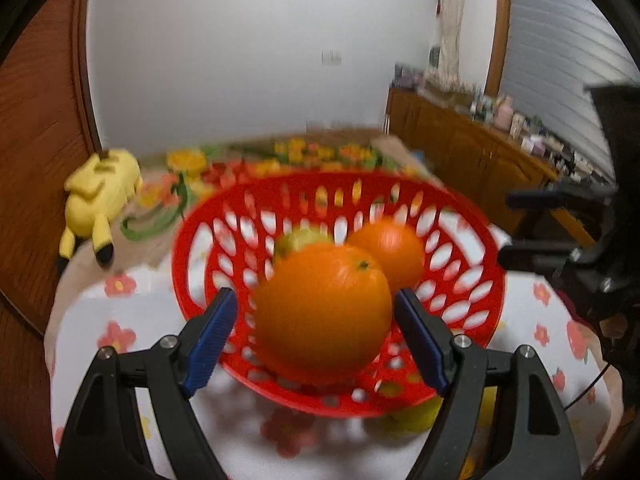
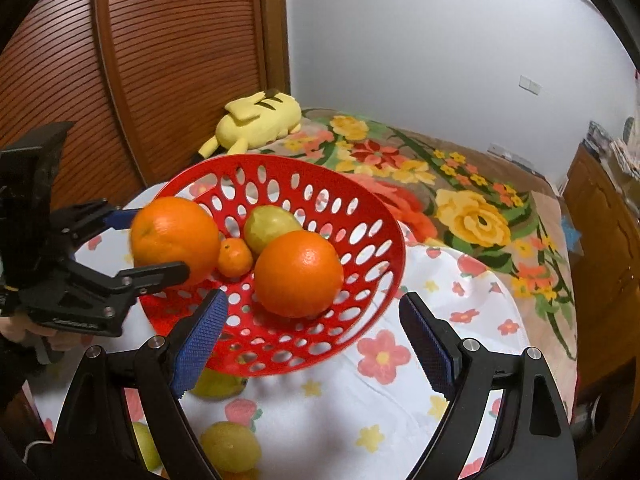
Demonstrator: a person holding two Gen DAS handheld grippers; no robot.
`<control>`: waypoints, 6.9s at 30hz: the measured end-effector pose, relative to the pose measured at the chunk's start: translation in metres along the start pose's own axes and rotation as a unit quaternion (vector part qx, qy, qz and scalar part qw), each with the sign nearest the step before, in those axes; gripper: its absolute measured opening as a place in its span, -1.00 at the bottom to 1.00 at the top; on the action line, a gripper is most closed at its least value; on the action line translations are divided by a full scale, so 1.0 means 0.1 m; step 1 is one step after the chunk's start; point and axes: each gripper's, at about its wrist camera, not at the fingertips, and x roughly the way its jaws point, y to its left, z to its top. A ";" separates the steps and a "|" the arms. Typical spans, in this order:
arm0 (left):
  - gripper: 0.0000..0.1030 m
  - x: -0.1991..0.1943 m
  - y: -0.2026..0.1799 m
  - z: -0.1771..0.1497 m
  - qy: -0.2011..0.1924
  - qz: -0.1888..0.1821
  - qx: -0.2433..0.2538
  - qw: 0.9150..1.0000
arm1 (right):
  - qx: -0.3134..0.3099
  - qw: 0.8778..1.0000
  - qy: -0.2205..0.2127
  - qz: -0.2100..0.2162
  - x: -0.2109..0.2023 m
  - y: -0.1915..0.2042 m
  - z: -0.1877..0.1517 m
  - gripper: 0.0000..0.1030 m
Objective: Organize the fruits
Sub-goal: 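Open the left gripper to drop its orange while the right gripper releases its orange into the basket, then withdraw both open grippers from the basket, then grasp a green pomelo with the left gripper while the right gripper grasps an orange, then lift and carry the pomelo and orange over the red basket with both grippers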
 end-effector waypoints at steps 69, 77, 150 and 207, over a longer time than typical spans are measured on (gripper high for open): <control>0.61 -0.96 -0.34 -1.50 0.022 -0.052 -0.014 0.998 | 0.121 0.992 -0.030 -0.005 -0.52 0.92 -1.82 0.28; 0.61 -0.95 -0.35 -1.55 0.026 -0.060 -0.015 0.998 | 0.118 0.993 -0.007 -0.003 -0.36 0.97 -1.82 0.17; 0.05 -0.58 -0.73 -1.63 0.083 -0.099 -0.013 0.991 | 0.140 0.990 -0.023 -0.014 -0.61 0.86 -2.21 -0.04; 0.05 -0.75 0.08 -0.39 -0.028 -0.040 -0.026 0.998 | 0.037 0.995 -0.093 -0.008 -0.51 0.47 -0.52 -0.10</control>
